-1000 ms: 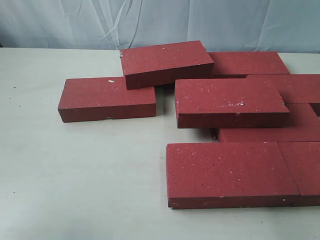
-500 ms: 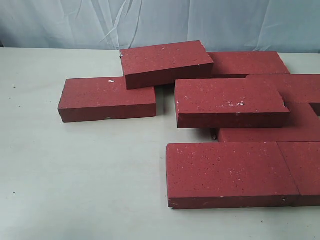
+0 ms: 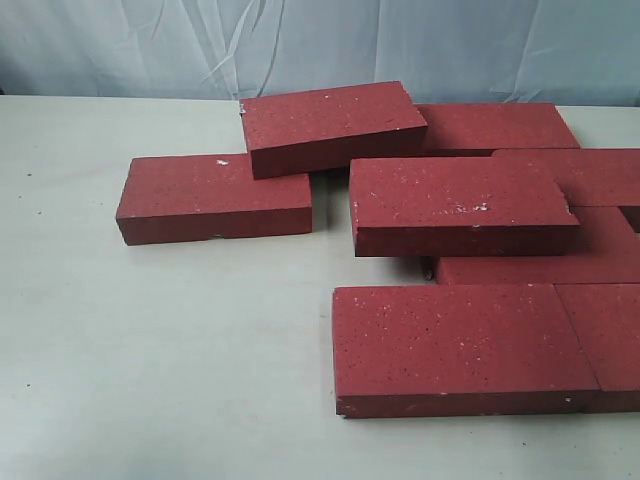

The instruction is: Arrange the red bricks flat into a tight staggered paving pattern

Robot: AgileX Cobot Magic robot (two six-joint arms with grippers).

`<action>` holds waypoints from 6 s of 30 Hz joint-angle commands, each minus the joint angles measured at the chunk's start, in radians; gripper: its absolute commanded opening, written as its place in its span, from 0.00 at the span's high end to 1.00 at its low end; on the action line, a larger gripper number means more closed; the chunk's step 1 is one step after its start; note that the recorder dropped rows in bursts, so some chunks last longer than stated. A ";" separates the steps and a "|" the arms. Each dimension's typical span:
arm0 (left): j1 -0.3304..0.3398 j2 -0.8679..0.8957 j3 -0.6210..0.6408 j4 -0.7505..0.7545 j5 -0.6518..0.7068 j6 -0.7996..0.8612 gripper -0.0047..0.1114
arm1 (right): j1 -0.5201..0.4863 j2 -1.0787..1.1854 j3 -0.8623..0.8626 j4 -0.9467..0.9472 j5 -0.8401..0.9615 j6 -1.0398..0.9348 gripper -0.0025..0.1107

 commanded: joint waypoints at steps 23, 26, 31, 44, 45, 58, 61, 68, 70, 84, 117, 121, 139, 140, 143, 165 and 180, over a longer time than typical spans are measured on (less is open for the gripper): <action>0.004 -0.005 0.005 0.000 -0.002 -0.003 0.96 | -0.004 0.464 -0.485 0.021 0.323 -0.015 0.99; 0.004 -0.005 0.005 0.000 -0.002 -0.003 0.96 | -0.004 0.514 -0.511 0.021 0.337 -0.020 0.99; 0.004 -0.005 0.005 0.000 -0.002 -0.003 0.96 | -0.004 0.600 -0.559 0.021 0.408 -0.020 0.99; 0.004 -0.005 0.005 0.000 -0.002 -0.003 0.96 | -0.004 0.705 -0.568 0.021 0.396 -0.020 0.99; 0.004 -0.005 0.005 0.000 -0.002 -0.003 0.96 | -0.004 0.705 -0.568 0.021 0.396 -0.020 0.99; 0.004 -0.005 0.005 0.000 -0.002 -0.003 0.96 | -0.004 0.707 -0.568 0.045 0.396 -0.020 0.99; 0.004 -0.005 0.005 0.000 -0.002 -0.003 0.96 | -0.004 0.711 -0.568 0.059 0.396 -0.020 0.99; 0.004 -0.005 0.005 0.000 -0.002 -0.003 0.96 | -0.004 0.789 -0.568 0.059 0.402 -0.020 0.99; 0.004 -0.005 0.005 0.000 -0.002 -0.003 0.96 | -0.004 0.811 -0.568 0.062 0.406 -0.020 0.99; 0.004 -0.005 0.005 0.038 -0.002 -0.003 0.96 | -0.004 0.846 -0.568 0.077 0.402 -0.018 0.99; 0.004 -0.005 0.005 0.038 -0.369 -0.003 0.96 | -0.004 0.846 -0.568 0.130 0.379 -0.018 0.99; 0.004 -0.005 0.005 0.038 -0.399 -0.003 0.96 | -0.004 0.846 -0.568 0.130 0.379 -0.018 0.99; 0.004 0.011 -0.099 0.078 -0.395 0.013 0.96 | -0.004 0.846 -0.568 0.138 0.381 -0.018 0.99; 0.004 0.038 -0.150 0.113 -0.395 0.013 0.96 | -0.004 0.846 -0.568 0.138 0.381 -0.018 0.99; 0.004 0.077 -0.195 0.114 -0.467 0.013 0.96 | -0.004 0.846 -0.568 0.138 0.381 -0.018 0.99; 0.004 0.517 -0.328 0.112 -0.759 -0.058 0.96 | -0.004 0.846 -0.568 0.148 0.379 -0.018 0.99; 0.004 0.758 -0.328 0.145 -0.845 -0.148 0.96 | -0.004 0.846 -0.568 0.148 0.377 -0.018 0.99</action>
